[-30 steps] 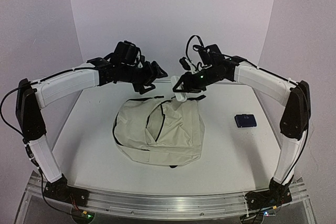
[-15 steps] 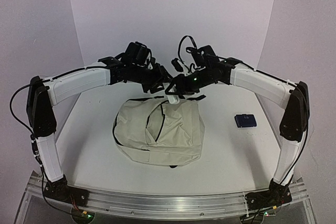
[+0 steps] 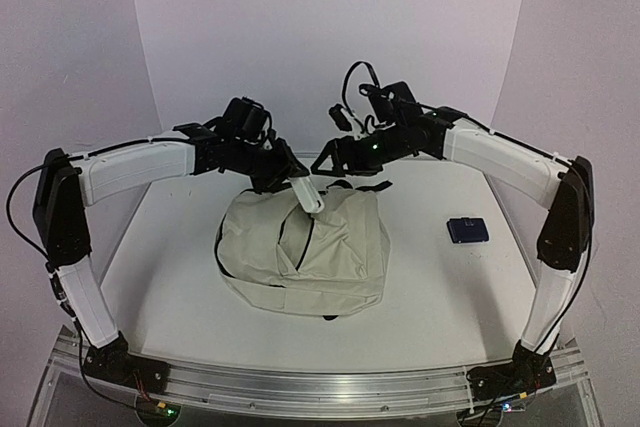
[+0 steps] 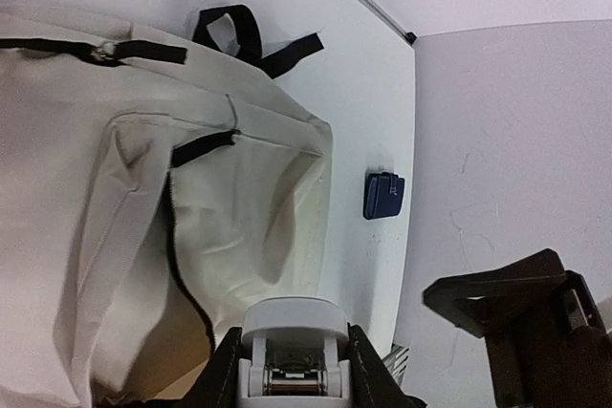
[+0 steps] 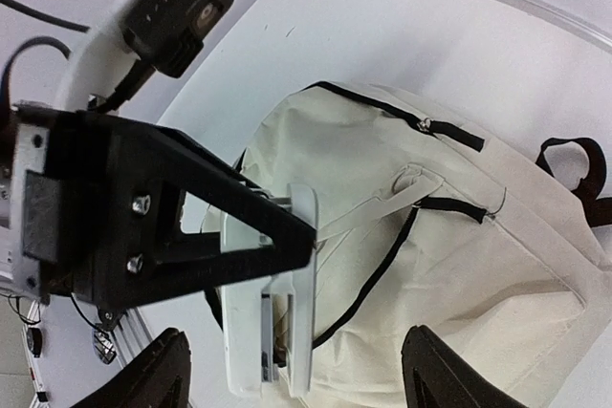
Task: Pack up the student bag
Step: Pick up the stationery from the center of the board, then place the stationery in the student bag.
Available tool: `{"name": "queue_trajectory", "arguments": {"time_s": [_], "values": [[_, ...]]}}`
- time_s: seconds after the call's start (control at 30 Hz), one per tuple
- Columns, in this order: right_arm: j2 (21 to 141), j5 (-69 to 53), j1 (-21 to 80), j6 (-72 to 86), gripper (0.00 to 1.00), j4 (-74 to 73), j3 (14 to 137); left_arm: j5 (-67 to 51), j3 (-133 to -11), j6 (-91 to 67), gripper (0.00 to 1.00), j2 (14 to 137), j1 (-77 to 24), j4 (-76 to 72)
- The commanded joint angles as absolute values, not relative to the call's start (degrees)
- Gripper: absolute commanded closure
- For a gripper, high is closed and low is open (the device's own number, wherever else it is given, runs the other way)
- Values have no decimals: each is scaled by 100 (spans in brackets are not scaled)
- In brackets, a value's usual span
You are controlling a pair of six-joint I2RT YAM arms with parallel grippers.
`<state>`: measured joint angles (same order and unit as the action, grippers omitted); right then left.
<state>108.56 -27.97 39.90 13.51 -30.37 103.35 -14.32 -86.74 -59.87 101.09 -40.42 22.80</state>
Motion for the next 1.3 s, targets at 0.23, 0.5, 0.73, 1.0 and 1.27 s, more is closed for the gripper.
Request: {"name": "queue_trajectory", "arguments": {"time_s": [0.23, 0.5, 0.73, 1.0, 1.27], "values": [[10766, -2010, 4391, 1633, 26, -3379, 9998, -1036, -7123, -6187, 100, 8331, -3665, 1684], [11157, -1128, 4887, 1736, 30, -3454, 9955, -597, -6673, -6153, 100, 7973, -3700, 1514], [11719, -268, 5035, 1846, 34, -3437, 10252, 136, -6436, -6310, 100, 7833, -3898, 1479], [11986, -57, 5100, 1865, 64, -3506, 10378, 473, -6265, -6438, 100, 7806, -4017, 1386], [11666, -322, 5098, 1841, 100, -3635, 10756, -480, -6150, -6174, 100, 8522, -4052, 269]]}}
